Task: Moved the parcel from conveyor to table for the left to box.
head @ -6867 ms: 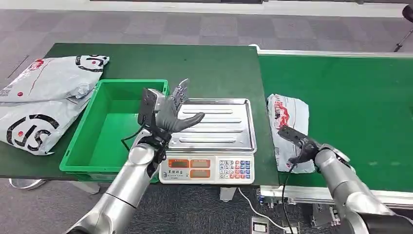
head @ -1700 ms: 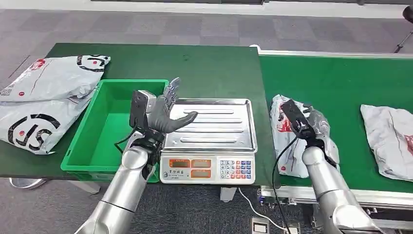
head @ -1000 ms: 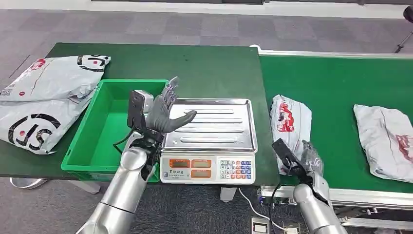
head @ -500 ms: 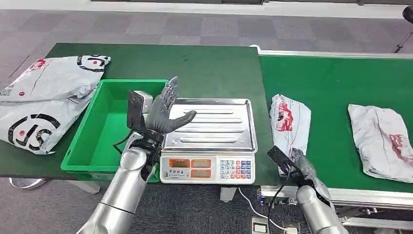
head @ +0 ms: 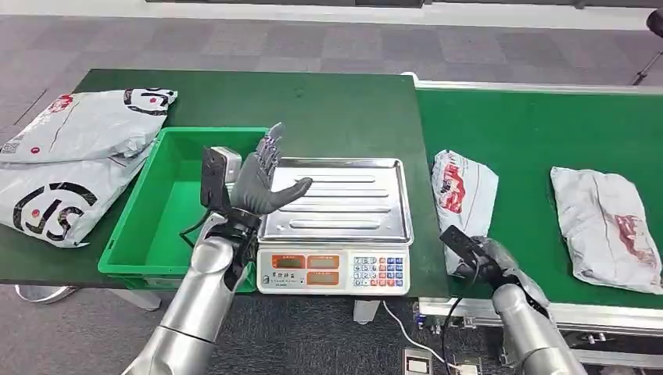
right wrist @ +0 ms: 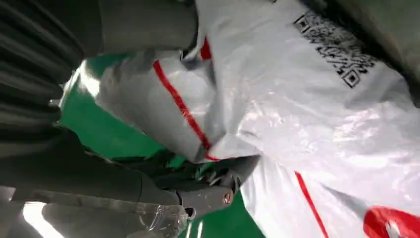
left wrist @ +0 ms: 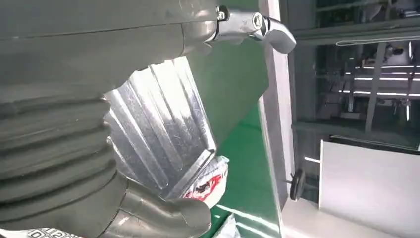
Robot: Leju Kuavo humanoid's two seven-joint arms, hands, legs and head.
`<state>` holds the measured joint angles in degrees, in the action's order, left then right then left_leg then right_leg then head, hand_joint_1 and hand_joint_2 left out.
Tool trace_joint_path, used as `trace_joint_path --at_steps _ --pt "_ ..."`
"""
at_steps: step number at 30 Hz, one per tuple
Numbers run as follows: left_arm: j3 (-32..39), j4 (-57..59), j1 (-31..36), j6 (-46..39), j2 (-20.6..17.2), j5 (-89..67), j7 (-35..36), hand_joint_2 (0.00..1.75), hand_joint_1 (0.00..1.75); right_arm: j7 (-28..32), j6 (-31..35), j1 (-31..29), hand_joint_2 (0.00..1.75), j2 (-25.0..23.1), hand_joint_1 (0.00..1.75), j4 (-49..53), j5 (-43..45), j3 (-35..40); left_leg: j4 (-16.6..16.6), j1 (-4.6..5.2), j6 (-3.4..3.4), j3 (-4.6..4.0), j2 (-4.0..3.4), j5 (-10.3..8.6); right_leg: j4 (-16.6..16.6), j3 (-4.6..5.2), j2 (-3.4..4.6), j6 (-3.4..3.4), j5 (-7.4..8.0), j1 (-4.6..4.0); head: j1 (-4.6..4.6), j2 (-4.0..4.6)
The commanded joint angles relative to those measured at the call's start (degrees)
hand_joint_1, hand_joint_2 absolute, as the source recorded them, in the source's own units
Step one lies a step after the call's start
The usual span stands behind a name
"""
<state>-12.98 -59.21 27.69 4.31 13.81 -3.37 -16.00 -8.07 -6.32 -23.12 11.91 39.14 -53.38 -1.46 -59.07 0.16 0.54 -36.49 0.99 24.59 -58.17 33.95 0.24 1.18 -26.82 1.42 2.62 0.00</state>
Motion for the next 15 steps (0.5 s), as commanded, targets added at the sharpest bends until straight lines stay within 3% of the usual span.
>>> trace_joint_path --at_steps 1,12,15 --pt "2.28 0.84 0.63 0.31 -1.45 -0.06 0.19 1.75 0.0 0.15 -0.46 -2.99 1.75 0.02 1.75 -5.28 0.44 -0.32 0.07 -0.04 0.05 0.15 -0.15 0.04 0.08 -0.11 0.08 -0.1 0.01 -0.05 0.0 0.0" --pt "4.03 0.31 -0.07 -0.08 -2.33 -0.75 0.54 1.75 0.0 2.14 -0.55 -5.53 1.75 -0.65 1.75 -5.03 2.21 1.81 0.1 -0.02 0.06 0.18 -0.28 0.04 0.1 -0.11 0.19 -0.12 0.04 -0.05 0.0 0.0" --pt "4.53 -0.91 -0.75 -0.22 -2.32 -1.57 0.72 1.75 0.0 1.87 6.87 -7.07 1.75 -2.36 1.75 -2.01 2.73 1.0 0.13 -0.02 0.08 0.25 -0.46 0.06 0.12 -0.11 0.35 -0.16 0.07 -0.05 0.0 0.0"
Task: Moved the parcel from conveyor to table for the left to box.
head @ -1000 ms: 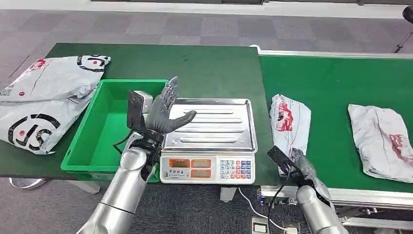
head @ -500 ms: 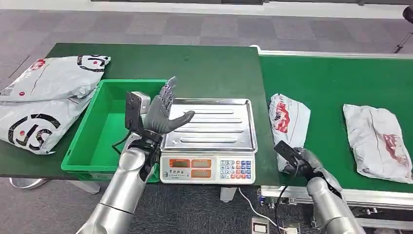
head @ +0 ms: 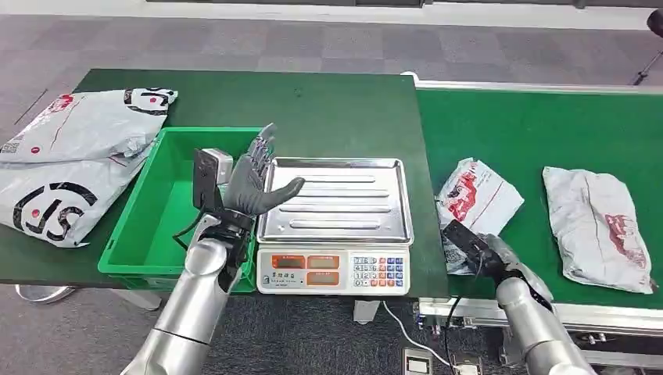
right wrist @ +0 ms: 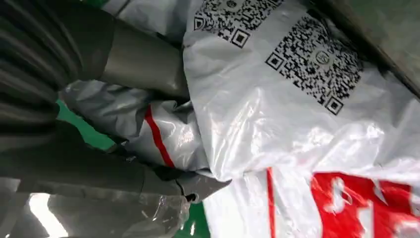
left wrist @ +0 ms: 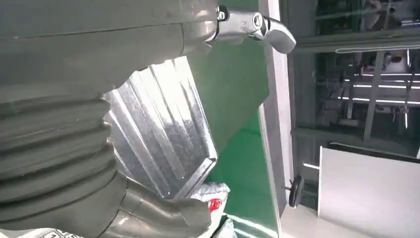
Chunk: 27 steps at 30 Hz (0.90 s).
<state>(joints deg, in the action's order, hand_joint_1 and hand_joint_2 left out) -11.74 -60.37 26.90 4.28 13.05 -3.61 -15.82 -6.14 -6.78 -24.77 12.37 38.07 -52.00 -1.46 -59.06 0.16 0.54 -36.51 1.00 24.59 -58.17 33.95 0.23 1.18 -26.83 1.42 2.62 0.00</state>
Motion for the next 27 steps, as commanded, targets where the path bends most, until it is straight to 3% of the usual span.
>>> trace_joint_path --at_steps 1,3,7,12,21,27 --pt "3.4 -0.28 -0.27 -0.33 -1.59 -1.65 0.65 1.75 0.0 -0.21 8.54 -5.92 1.75 -3.27 1.75 0.75 1.56 1.05 0.04 0.0 0.06 0.14 -0.46 0.06 0.03 0.01 0.38 -0.12 0.07 -0.02 0.0 0.0" --pt "3.79 -0.84 -0.62 -0.67 -1.46 -2.34 0.91 1.75 0.0 -0.59 14.82 -6.41 1.75 -3.84 1.75 7.07 0.74 1.48 0.14 0.01 0.09 0.28 -0.66 0.07 0.1 -0.07 0.53 -0.19 0.11 -0.03 0.0 0.0" --pt "3.97 0.01 0.2 -1.01 -0.93 -3.24 0.87 1.75 0.0 -1.94 17.33 -7.66 1.75 -3.21 1.75 16.51 0.2 2.14 0.02 0.06 0.07 0.09 -0.55 0.07 -0.06 0.1 0.45 -0.16 0.06 0.03 0.0 0.0" --pt "3.97 0.14 0.25 -1.08 -0.88 -3.3 0.86 1.75 0.0 -1.93 17.3 -7.28 1.75 -3.05 1.75 16.14 0.36 1.98 0.04 -0.01 0.03 0.08 -0.21 0.01 0.03 -0.02 0.14 -0.1 0.03 -0.02 0.0 0.0" --pt "3.95 0.15 0.27 -1.13 -0.89 -3.42 0.8 1.75 0.0 -0.7 19.35 -7.4 1.75 -3.19 1.75 15.63 0.54 1.77 0.09 -0.01 0.05 0.17 -0.26 0.02 0.07 -0.1 0.18 -0.14 0.05 -0.03 0.0 0.0" --pt "3.31 3.39 2.52 -1.69 -0.22 -3.89 0.14 1.75 0.0 0.83 20.02 -13.68 1.75 -2.87 1.75 15.89 0.88 2.56 -0.02 0.06 0.03 -0.01 -0.31 0.02 -0.09 0.13 0.24 -0.1 0.05 0.04 0.0 0.0"
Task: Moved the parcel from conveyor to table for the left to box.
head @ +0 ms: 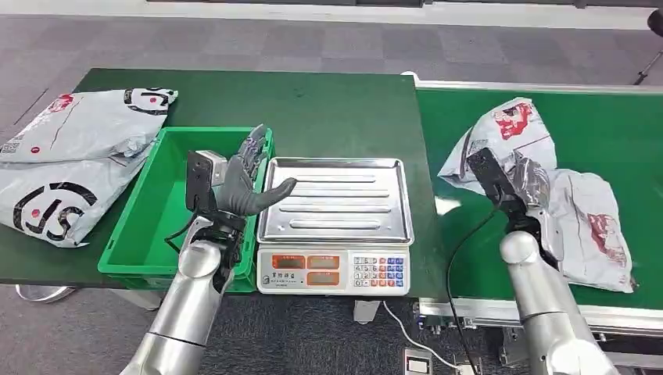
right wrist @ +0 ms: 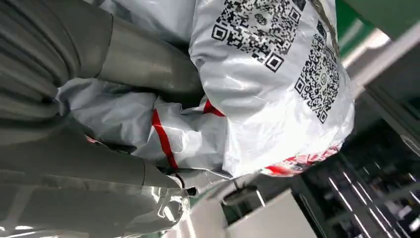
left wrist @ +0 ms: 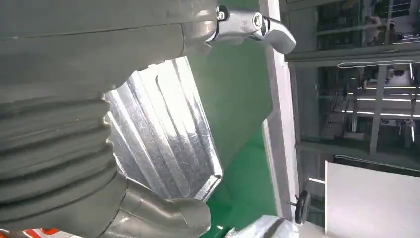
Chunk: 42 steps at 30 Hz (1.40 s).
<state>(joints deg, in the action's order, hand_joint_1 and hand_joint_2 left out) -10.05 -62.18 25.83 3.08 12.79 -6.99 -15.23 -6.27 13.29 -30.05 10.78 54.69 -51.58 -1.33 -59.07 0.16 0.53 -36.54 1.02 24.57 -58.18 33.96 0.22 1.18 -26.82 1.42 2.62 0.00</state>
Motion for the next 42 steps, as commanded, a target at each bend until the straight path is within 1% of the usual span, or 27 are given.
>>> trace_joint_path --at_steps 1,2,3,4,6,7,8,10,11,13,14,16,17,19,20,21,22,23,24,25,27,28,29,30,31,36,42 --pt "1.58 5.87 4.0 -0.77 0.07 -0.47 -0.68 1.75 0.0 1.66 -0.73 -8.6 1.75 -1.4 1.75 -0.86 0.45 3.41 0.0 0.03 0.06 0.1 -0.4 0.06 -0.04 0.04 0.3 -0.13 0.04 0.01 0.0 0.0" --pt "1.62 6.02 4.17 -0.85 0.03 -0.46 -0.72 1.75 0.0 3.08 -1.63 -8.36 1.75 -1.96 1.75 -0.61 1.31 3.98 0.01 0.03 0.05 0.08 -0.31 0.03 -0.03 0.04 0.23 -0.11 0.03 0.02 0.0 0.0" --pt "1.63 6.25 4.45 -0.89 0.02 -0.45 -0.73 1.75 0.0 3.18 -1.88 -7.77 1.75 -2.49 1.75 -0.38 1.19 4.86 0.04 -0.01 0.07 0.16 -0.35 0.04 0.02 -0.03 0.25 -0.14 0.04 -0.03 0.0 0.0" --pt "1.66 6.72 4.87 -0.85 0.03 -0.45 -0.76 1.75 0.0 4.4 -3.4 -6.41 1.75 -3.61 1.75 0.93 1.95 6.67 0.09 -0.02 0.07 0.21 -0.35 0.03 0.08 -0.09 0.24 -0.15 0.06 -0.04 0.0 0.0" --pt "1.61 7.64 5.59 -0.93 -0.01 -0.5 -0.83 1.75 0.0 4.37 -4.79 -3.88 1.75 -5.13 1.75 3.2 1.97 10.69 0.13 -0.06 0.09 0.29 -0.38 0.03 0.15 -0.16 0.26 -0.17 0.06 -0.08 0.0 0.0" --pt "1.5 8.66 6.18 -1.28 -0.17 -0.78 -0.74 1.75 0.0 5.18 -7.77 -2.33 1.75 -6.32 1.75 4.41 3.6 14.33 0.06 -0.05 0.05 0.16 -0.25 0.03 0.07 -0.08 0.18 -0.11 0.03 -0.06 0.0 0.0" --pt "1.45 9.17 6.5 -1.44 -0.3 -0.96 -0.76 1.75 0.0 5.19 -7.97 -1.56 1.75 -7.24 1.75 4.8 3.28 16.53 0.17 -0.09 0.09 0.33 -0.42 0.05 0.19 -0.21 0.32 -0.17 0.07 -0.11 0.0 0.0" --pt "1.38 11.11 7.71 -1.72 -0.56 -1.1 -1.0 1.75 0.0 4.21 -8.63 0.16 1.75 -7.32 1.75 6.96 4.5 22.66 0.31 -0.13 0.14 0.53 -0.63 0.06 0.31 -0.32 0.49 -0.25 0.11 -0.16 0.0 0.0" --pt "1.3 11.59 8.08 -1.83 -0.71 -1.17 -1.1 1.75 0.0 4.55 -9.07 0.91 1.75 -7.55 1.75 7.89 5.03 24.38 0.13 -0.12 0.11 0.33 -0.49 0.08 0.13 -0.16 0.41 -0.17 0.04 -0.13 0.02 0.0" --pt "1.46 12.23 8.22 -2.15 -0.61 -1.21 -1.33 1.75 0.0 4.3 -9.49 2.98 1.75 -7.4 1.75 10.52 5.41 28.47 0.29 -0.13 0.16 0.51 -0.49 0.05 0.24 -0.31 0.35 -0.27 0.04 -0.16 0.0 0.0" --pt "1.48 12.13 8.08 -2.18 -0.53 -1.22 -1.38 1.75 0.0 4.09 -10.13 3.58 1.75 -7.23 1.75 11.43 6.01 29.84 0.14 -0.12 0.11 0.27 -0.3 0.04 0.1 -0.11 0.21 -0.17 0.0 -0.13 0.02 0.0" --pt "1.37 11.72 7.72 -2.18 -0.32 -1.29 -1.43 1.75 0.0 4.21 -10.56 4.86 1.75 -6.81 1.75 12.81 6.71 31.68 0.26 -0.16 0.13 0.47 -0.28 0.06 0.26 -0.34 0.14 -0.25 -0.03 -0.18 0.02 0.0" --pt "1.2 11.43 7.66 -2.19 -0.3 -1.39 -1.48 1.75 0.0 4.22 -10.88 5.61 1.75 -6.22 1.75 14.14 7.0 32.98 0.1 -0.17 0.08 0.23 -0.22 0.06 0.11 -0.13 0.13 -0.16 -0.05 -0.17 0.02 0.0" --pt "1.0 11.58 7.78 -2.18 -0.27 -1.5 -1.44 1.75 0.0 4.47 -11.41 7.33 1.75 -6.19 1.75 15.43 7.64 34.12 0.18 -0.17 0.07 0.35 -0.26 0.08 0.2 -0.27 0.14 -0.19 -0.06 -0.17 0.0 0.0" --pt "0.96 11.88 7.85 -2.18 -0.31 -1.51 -1.43 1.75 0.0 4.4 -11.42 8.28 1.75 -6.18 1.75 15.86 7.44 34.62 0.1 -0.14 0.08 0.18 -0.2 0.06 0.08 -0.09 0.13 -0.15 -0.06 -0.13 0.0 0.0" --pt "0.84 12.5 8.03 -2.17 -0.45 -1.51 -1.45 1.75 0.0 4.29 -11.46 9.25 1.75 -6.29 1.75 16.47 7.11 35.57 0.16 -0.17 0.1 0.31 -0.19 0.07 0.17 -0.24 0.08 -0.19 -0.07 -0.16 0.02 0.0" --pt "0.78 12.75 8.04 -2.3 -0.54 -1.54 -1.57 1.75 0.0 4.29 -11.56 9.58 1.75 -6.45 1.75 16.55 7.03 36.18 0.18 -0.17 0.1 0.34 -0.17 0.06 0.2 -0.28 0.05 -0.2 -0.06 -0.17 0.0 0.0" --pt "0.79 12.9 8.03 -2.37 -0.59 -1.56 -1.67 1.75 0.0 4.34 -11.83 9.62 1.75 -6.42 1.75 16.34 6.71 37.15 0.09 -0.16 0.09 0.16 -0.1 0.05 0.09 -0.11 0.04 -0.15 -0.07 -0.14 0.0 0.0" --pt "0.79 12.89 7.96 -2.42 -0.63 -1.58 -1.77 1.75 0.0 4.36 -12.02 9.52 1.75 -6.53 1.75 15.93 6.51 37.92 0.17 -0.16 0.11 0.31 -0.17 0.06 0.16 -0.24 0.08 -0.2 -0.06 -0.15 0.02 0.0" --pt "0.81 12.96 7.9 -2.43 -0.64 -1.58 -1.83 1.75 0.0 4.51 -12.14 9.46 1.75 -6.37 1.75 15.72 6.44 38.52 0.12 -0.14 0.1 0.22 -0.2 0.06 0.11 -0.14 0.12 -0.18 -0.05 -0.13 0.0 0.0" --pt "0.84 13.2 7.94 -2.41 -0.63 -1.6 -1.91 1.75 0.0 5.43 -13.18 9.5 1.75 -5.83 1.75 15.12 6.77 40.25 0.24 -0.15 0.13 0.38 -0.3 0.06 0.23 -0.28 0.17 -0.25 -0.02 -0.16 0.02 0.0" --pt "0.88 13.15 7.97 -2.36 -0.57 -1.6 -1.96 1.75 0.0 5.51 -13.5 9.31 1.75 -5.6 1.75 14.62 6.67 41.13 0.11 -0.13 0.1 0.22 -0.22 0.06 0.1 -0.13 0.13 -0.19 -0.05 -0.13 0.0 0.0" --pt "0.88 12.93 7.93 -2.34 -0.56 -1.6 -1.99 1.75 0.0 5.71 -13.93 9.23 1.75 -5.58 1.75 14.49 6.9 41.5 0.17 -0.14 0.11 0.3 -0.24 0.06 0.16 -0.21 0.12 -0.22 -0.04 -0.15 0.0 0.0" --pt "0.92 12.32 7.77 -2.33 -0.51 -1.62 -1.98 1.75 0.0 4.95 -14.82 8.92 1.75 -5.54 1.75 14.2 6.76 41.92 0.08 -0.14 0.09 0.16 -0.17 0.05 0.07 -0.08 0.09 -0.17 -0.05 -0.13 0.02 0.0" --pt "0.97 11.48 7.45 -2.3 -0.42 -1.66 -1.98 1.75 0.0 4.51 -14.14 9.02 1.75 -5.81 0.0 14.39 6.53 41.55 0.16 -0.14 0.11 0.28 -0.2 0.04 0.15 -0.18 0.08 -0.22 -0.04 -0.15 0.0 0.0" --pt "0.91 10.42 7.02 -2.17 -0.27 -1.99 -1.5 1.75 0.0 4.04 -13.59 8.94 1.75 -5.82 0.0 14.75 6.11 40.75 0.07 -0.12 0.08 0.14 -0.15 0.04 0.07 -0.05 0.07 -0.15 -0.05 -0.11 0.0 0.0" --pt "0.1 9.95 6.43 -4.37 -0.62 -4.56 -1.38 1.75 0.0 5.65 -9.7 10.03 1.75 -4.99 0.0 16.03 9.64 34.54 0.13 -0.11 0.08 0.23 -0.11 0.03 0.13 -0.16 0.01 -0.17 -0.06 -0.11 0.0 0.0"
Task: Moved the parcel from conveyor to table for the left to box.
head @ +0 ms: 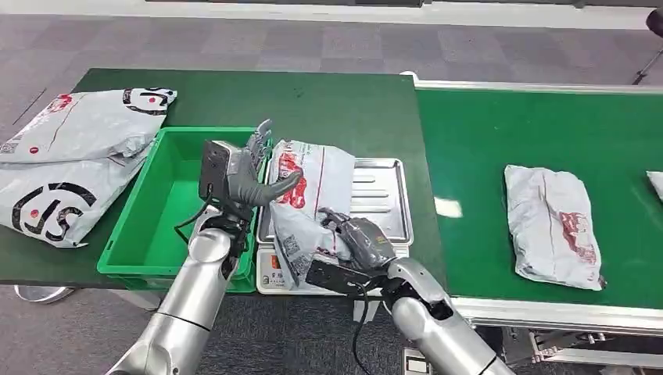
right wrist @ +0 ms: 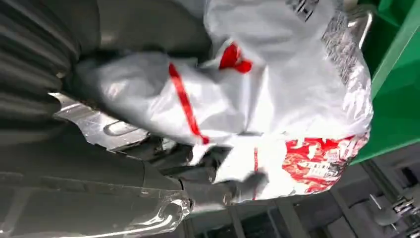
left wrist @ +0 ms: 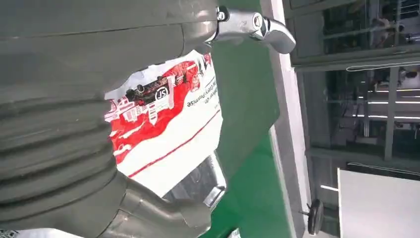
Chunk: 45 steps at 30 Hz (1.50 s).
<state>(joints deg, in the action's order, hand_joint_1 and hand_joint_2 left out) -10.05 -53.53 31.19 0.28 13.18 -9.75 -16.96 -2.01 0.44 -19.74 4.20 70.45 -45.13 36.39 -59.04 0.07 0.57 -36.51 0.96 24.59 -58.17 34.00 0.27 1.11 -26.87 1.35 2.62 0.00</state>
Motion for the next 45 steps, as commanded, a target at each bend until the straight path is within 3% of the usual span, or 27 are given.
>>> trace_joint_path --at_steps 1,5,21,28,33,36,40,45 --pt "0.11 0.99 0.89 -1.42 -1.09 -1.8 0.35 1.75 0.0 1.66 3.39 -0.67 1.75 1.47 0.0 0.06 3.7 -4.24 0.05 -0.02 0.02 0.09 -0.02 0.01 0.07 -0.11 -0.05 -0.07 0.0 -0.03 0.0 0.0" --pt "-0.39 -0.43 0.67 -1.37 -1.09 -2.11 0.28 1.75 0.0 2.23 3.07 -3.76 1.75 0.11 0.0 -0.65 5.94 -7.58 0.01 0.02 0.03 0.05 -0.14 0.01 0.0 -0.01 0.06 -0.08 0.02 0.0 0.0 0.0" --pt "-0.71 -0.5 0.89 -1.27 -1.08 -2.26 0.32 1.75 0.0 2.69 3.86 -4.52 1.75 -1.1 0.0 -1.5 7.51 -9.2 0.11 -0.01 0.05 0.23 -0.17 0.03 0.12 -0.2 0.06 -0.13 0.02 -0.04 0.0 0.0" --pt "-2.05 0.16 2.06 -1.01 -1.0 -2.16 0.37 1.75 0.0 9.62 0.39 -9.5 1.75 -2.6 0.0 -8.58 22.39 -18.1 0.07 -0.02 0.04 0.15 -0.17 -0.02 0.09 -0.13 0.06 -0.12 0.08 -0.05 0.0 0.0" --pt "-3.08 2.25 3.83 -0.68 -1.8 -1.24 -0.22 1.75 0.0 14.02 -8.09 -14.96 1.75 -1.7 0.0 -16.76 32.66 -18.97 0.06 0.0 0.03 0.17 -0.18 -0.03 0.08 -0.14 0.07 -0.11 0.09 -0.03 0.0 0.0" --pt "-3.87 2.8 4.43 -0.4 -2.39 -0.53 -0.51 1.75 0.0 16.45 -14.41 -13.41 1.75 -0.14 0.0 -12.27 38.43 -17.15 0.01 -0.01 0.02 0.09 -0.08 -0.03 0.04 -0.09 0.01 -0.06 0.07 -0.03 0.0 0.0" --pt "-3.87 2.22 3.34 -0.68 -2.93 -0.36 -0.98 1.75 0.0 15.84 -17.52 -10.57 1.75 1.66 0.0 -4.19 42.68 -14.56 0.17 -0.02 0.07 0.32 -0.08 -0.01 0.19 -0.32 -0.04 -0.15 0.05 -0.06 0.02 0.0" --pt "-3.54 0.35 1.1 -1.09 -3.2 -1.1 -1.59 1.75 0.0 17.99 -18.83 -7.1 1.75 3.98 0.0 -1.51 46.79 -14.25 0.17 -0.02 0.05 0.33 -0.05 0.0 0.22 -0.33 -0.05 -0.12 0.02 -0.05 0.02 0.0"
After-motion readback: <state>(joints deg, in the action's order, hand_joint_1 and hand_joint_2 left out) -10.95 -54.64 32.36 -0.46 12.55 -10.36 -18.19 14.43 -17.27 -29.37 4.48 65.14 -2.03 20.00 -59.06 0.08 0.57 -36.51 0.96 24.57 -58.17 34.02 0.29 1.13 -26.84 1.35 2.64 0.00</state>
